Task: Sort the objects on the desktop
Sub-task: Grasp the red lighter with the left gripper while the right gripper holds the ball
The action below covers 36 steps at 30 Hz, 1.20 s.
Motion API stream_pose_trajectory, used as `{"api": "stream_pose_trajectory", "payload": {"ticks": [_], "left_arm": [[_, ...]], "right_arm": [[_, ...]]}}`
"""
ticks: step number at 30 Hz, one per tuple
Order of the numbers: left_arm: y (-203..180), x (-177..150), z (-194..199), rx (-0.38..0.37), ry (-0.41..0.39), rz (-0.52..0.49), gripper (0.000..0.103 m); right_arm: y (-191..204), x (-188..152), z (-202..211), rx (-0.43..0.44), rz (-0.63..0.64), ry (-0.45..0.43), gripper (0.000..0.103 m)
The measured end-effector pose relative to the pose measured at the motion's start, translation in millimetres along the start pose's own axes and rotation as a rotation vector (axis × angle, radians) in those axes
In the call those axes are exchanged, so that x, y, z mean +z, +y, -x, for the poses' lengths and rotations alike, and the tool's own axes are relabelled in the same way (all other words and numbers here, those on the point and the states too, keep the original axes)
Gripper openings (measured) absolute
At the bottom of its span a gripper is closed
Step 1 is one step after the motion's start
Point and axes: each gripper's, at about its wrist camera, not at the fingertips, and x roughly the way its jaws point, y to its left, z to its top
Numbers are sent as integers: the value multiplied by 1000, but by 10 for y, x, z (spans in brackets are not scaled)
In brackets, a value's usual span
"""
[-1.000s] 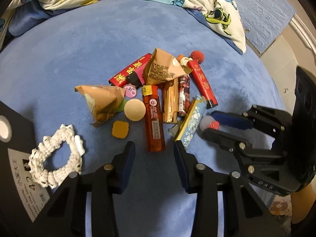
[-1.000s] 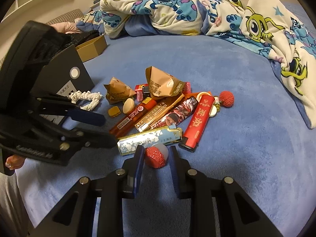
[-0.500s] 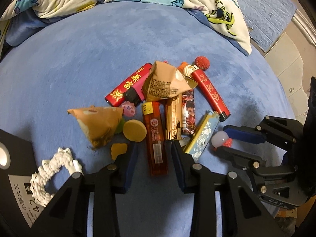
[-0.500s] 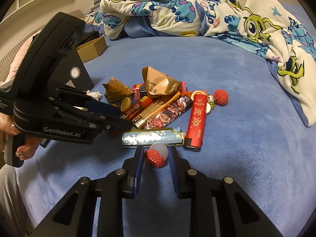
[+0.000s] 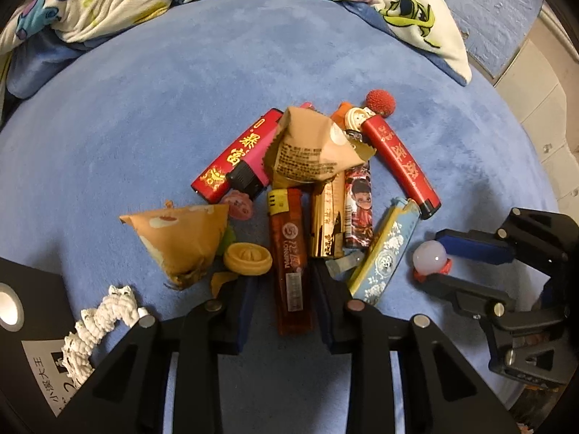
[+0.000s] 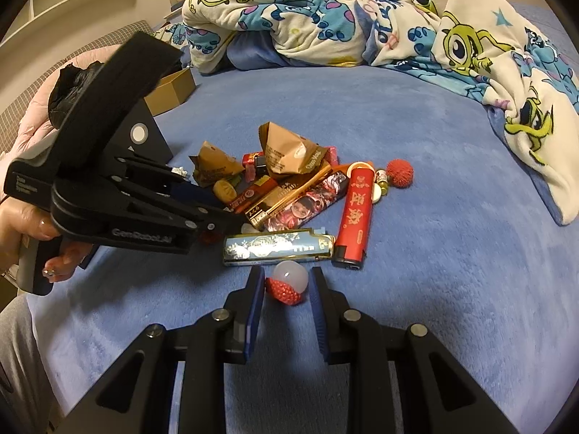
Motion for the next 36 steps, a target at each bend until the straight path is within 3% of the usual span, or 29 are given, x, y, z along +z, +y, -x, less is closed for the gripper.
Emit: {"api": "stream_pose_trajectory", "payload": {"ticks": [3,6,24,36], "left_arm": [[5,-8,7,11,-18,1,29],[-11,-13,33,37,-40,-17,20],[-64,-85,228,19,-53,-10,20],[-90,-258,610,10,-66,8,20]], "right_arm": [[6,9,-4,-2,-1,-2,25],[-2,13,-5,-1,-1,-2,25],[89,56,72,-1,4,-10,25],[208,87,229,-1,6,-25,25]]}}
